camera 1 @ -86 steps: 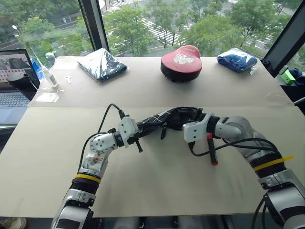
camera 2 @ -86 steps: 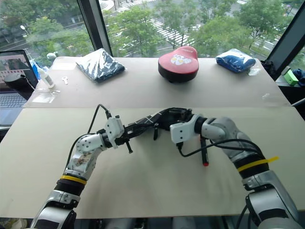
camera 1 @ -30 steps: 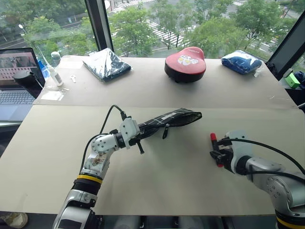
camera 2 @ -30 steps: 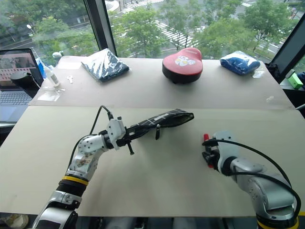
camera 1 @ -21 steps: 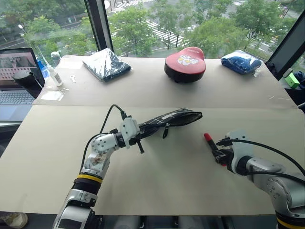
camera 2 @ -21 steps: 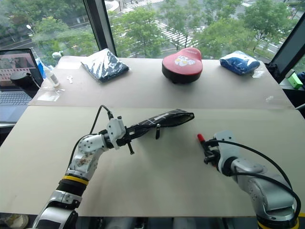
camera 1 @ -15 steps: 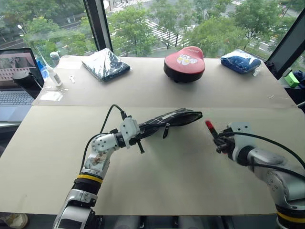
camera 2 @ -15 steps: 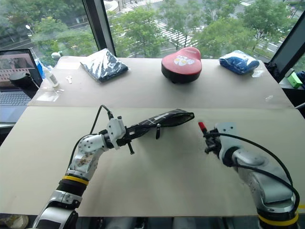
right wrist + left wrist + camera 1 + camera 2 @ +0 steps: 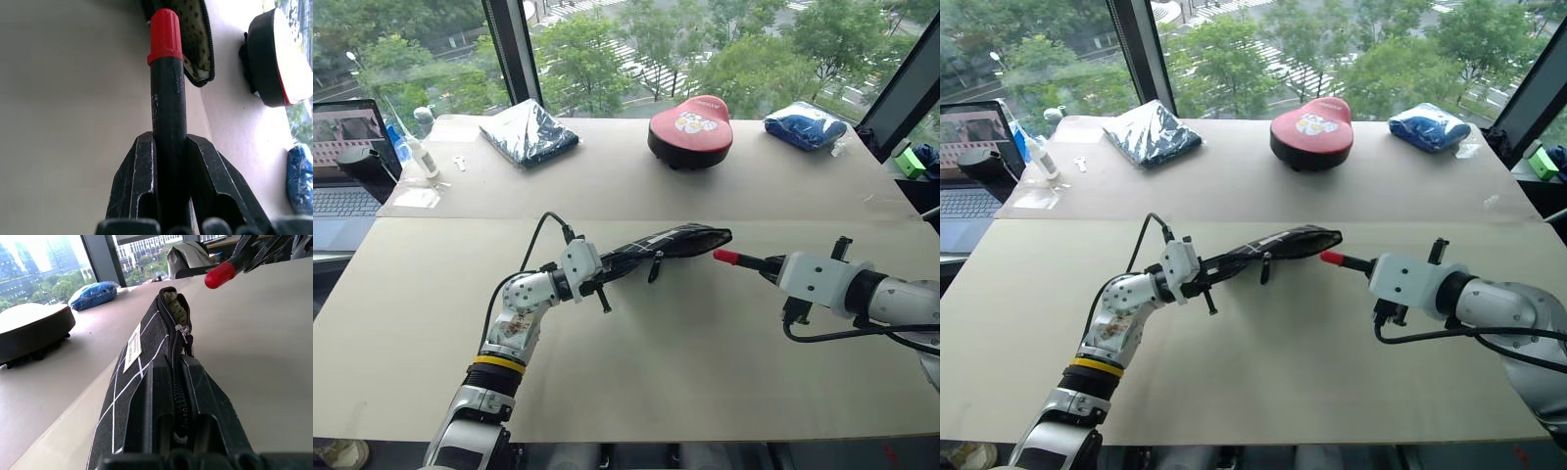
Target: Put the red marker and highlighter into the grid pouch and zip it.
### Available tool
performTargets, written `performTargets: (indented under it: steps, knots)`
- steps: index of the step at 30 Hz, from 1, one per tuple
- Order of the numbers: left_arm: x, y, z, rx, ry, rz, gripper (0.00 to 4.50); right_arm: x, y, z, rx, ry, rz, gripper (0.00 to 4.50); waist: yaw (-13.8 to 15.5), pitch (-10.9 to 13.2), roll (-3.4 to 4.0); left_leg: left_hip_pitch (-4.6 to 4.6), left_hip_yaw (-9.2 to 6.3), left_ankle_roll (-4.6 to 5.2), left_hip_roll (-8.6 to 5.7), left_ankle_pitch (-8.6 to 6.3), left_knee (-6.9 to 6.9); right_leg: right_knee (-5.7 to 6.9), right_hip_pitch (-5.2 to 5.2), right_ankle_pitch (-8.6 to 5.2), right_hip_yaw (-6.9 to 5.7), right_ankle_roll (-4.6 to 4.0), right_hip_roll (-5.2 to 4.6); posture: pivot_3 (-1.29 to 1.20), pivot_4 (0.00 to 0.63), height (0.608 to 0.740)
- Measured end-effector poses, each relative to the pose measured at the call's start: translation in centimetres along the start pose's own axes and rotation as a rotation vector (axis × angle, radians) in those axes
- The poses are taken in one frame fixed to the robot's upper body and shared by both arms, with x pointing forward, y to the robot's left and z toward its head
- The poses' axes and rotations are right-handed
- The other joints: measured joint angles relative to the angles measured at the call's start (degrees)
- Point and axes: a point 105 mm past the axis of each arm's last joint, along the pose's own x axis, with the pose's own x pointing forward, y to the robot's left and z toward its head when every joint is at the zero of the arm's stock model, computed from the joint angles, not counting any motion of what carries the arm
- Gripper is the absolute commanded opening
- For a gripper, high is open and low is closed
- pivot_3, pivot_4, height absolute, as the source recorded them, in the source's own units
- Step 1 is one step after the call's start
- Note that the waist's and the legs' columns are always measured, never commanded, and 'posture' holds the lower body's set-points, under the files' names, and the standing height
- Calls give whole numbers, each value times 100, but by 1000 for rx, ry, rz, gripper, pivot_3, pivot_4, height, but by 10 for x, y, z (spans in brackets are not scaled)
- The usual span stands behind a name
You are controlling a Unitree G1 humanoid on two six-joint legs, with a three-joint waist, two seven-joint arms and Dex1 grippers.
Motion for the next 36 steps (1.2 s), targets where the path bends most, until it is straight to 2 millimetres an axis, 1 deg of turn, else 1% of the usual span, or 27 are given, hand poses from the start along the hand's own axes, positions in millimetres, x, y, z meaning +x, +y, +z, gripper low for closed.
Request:
performTargets:
  steps: [10, 16, 21, 26, 28, 31, 36]
  knots:
    - [-1, 1, 0, 2, 3, 1, 0, 17, 0, 5, -100, -43, 15, 511, 31, 0, 0, -4, 0, -4, -3, 2, 0, -1, -5, 1, 1, -1, -3, 0, 150, 740]
    - [-1, 1, 0, 3, 5, 0, 0, 35, -5, 20, -147, -103, 22, 511, 18, 0, 0, -7, 0, -21, -3, 12, -1, 2, -10, 2, 1, -3, -1, 0, 150, 740]
    - [-3, 2, 0, 8, 11, 0, 0, 44, -9, 28, -175, -135, 27, 511, 29, 0, 0, -7, -1, -24, -6, 14, 0, 0, -8, 2, 0, -3, -2, 0, 150, 740]
    - [-3, 2, 0, 11, 11, 0, 0, 59, -3, 35, -220, -167, 52, 511, 15, 0, 0, -8, 0, -31, -6, 19, 0, 4, -13, 2, 0, -3, -1, 0, 150, 740]
    - [-5, 2, -1, 11, 17, 1, 0, 65, -2, 40, -235, -188, 59, 511, 6, 0, 0, -9, 1, -36, -6, 21, 0, 5, -14, 2, 1, -3, -1, 0, 150, 740]
    - [-5, 1, -1, 12, 16, -1, 0, 78, 1, 56, -268, -241, 70, 511, -39, 0, 0, -8, 0, -37, -7, 22, 0, 7, -14, 2, 0, -4, -1, 0, 150, 740]
    - [-5, 2, -1, 13, 17, 0, 0, 94, 3, 71, -313, -290, 82, 511, -58, 0, 0, -9, 0, -39, -10, 23, -1, 7, -15, 2, 0, -4, -1, 0, 150, 740]
